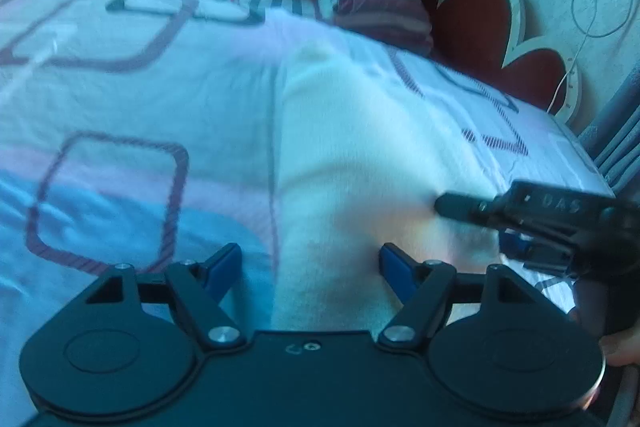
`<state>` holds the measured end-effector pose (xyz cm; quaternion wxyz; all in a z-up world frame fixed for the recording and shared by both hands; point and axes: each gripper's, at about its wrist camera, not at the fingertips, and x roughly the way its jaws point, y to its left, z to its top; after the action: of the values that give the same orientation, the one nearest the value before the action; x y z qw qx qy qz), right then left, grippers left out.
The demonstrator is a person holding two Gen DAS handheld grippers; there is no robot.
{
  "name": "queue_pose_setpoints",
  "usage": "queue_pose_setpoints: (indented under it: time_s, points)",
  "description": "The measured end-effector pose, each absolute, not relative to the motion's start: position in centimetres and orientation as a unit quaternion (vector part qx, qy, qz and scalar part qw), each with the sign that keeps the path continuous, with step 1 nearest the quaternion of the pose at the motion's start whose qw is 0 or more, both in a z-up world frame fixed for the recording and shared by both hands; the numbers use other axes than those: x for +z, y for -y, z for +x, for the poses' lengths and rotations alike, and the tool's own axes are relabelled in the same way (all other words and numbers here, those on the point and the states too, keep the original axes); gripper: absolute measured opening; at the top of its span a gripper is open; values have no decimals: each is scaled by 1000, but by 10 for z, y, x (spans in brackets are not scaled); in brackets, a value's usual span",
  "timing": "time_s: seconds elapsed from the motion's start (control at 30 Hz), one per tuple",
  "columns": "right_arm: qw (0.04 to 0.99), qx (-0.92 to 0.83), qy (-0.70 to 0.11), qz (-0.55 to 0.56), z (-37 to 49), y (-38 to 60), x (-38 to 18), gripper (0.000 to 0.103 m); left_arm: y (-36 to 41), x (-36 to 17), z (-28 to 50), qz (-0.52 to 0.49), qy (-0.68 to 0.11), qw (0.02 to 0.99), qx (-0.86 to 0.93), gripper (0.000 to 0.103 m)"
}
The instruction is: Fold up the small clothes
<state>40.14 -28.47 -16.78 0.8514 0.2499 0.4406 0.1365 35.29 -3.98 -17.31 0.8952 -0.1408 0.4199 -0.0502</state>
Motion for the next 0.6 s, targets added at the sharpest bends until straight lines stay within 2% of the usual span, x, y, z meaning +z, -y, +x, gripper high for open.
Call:
queue_pose_setpoints:
  time_s: [0.33, 0.37, 0.4, 0.43, 0.6]
  points:
    - [865, 120, -432, 226, 407, 273, -167, 49, 43, -177, 358, -131, -414, 898, -65, 78]
    - [867, 117, -430, 223, 407, 271, -166, 44, 43, -177, 358, -132, -414, 898, -66, 78]
    - [869, 115, -429, 219, 407, 270, -165, 28, 43, -177, 358, -131, -414, 898, -68, 78]
    - [870, 116, -428, 216, 407, 269, -164, 21, 43, -177, 358, -130, -414, 898, -70, 78]
    - [879, 122, -424, 180, 408, 260, -157, 19, 36, -176, 360, -142, -415, 895, -79, 78]
